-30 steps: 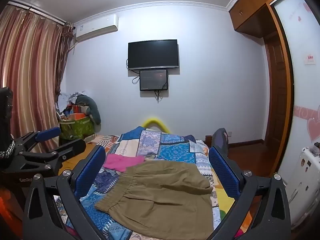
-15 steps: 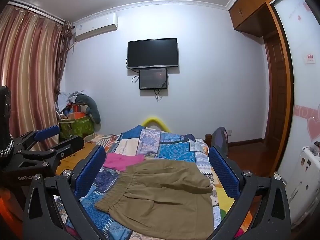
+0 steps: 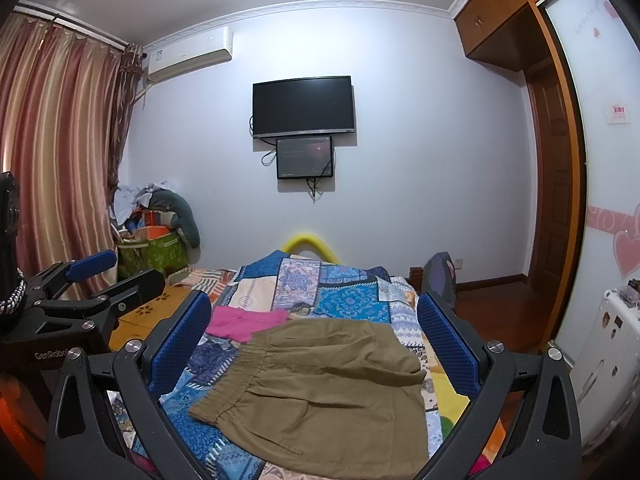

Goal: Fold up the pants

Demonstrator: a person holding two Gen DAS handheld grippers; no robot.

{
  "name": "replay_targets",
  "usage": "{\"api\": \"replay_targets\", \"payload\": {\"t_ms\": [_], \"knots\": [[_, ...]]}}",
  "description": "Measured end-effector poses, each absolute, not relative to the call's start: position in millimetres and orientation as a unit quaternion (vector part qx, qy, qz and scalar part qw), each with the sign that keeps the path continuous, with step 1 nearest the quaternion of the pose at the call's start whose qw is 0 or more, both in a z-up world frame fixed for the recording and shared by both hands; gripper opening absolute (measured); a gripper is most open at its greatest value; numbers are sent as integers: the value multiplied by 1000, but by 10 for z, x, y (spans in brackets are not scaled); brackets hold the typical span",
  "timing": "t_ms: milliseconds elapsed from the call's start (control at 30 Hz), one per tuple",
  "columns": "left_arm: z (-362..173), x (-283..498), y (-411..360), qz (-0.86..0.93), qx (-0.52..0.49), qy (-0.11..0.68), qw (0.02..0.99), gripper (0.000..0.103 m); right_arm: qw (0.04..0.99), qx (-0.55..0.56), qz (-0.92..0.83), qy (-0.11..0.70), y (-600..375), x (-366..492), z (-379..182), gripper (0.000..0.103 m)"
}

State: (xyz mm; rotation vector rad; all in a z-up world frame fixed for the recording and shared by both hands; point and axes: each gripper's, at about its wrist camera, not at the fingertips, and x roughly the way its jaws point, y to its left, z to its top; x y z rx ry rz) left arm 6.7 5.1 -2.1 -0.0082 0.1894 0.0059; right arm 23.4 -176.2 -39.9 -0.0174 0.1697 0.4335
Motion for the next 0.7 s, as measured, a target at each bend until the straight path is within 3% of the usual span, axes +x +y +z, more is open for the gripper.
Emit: {"api": "replay_targets", "payload": {"t_ms": [700], "knots": [[-41, 75, 27, 0, -8, 98, 995, 103, 974, -2, 211, 80, -1795, 198, -343, 103]]}}
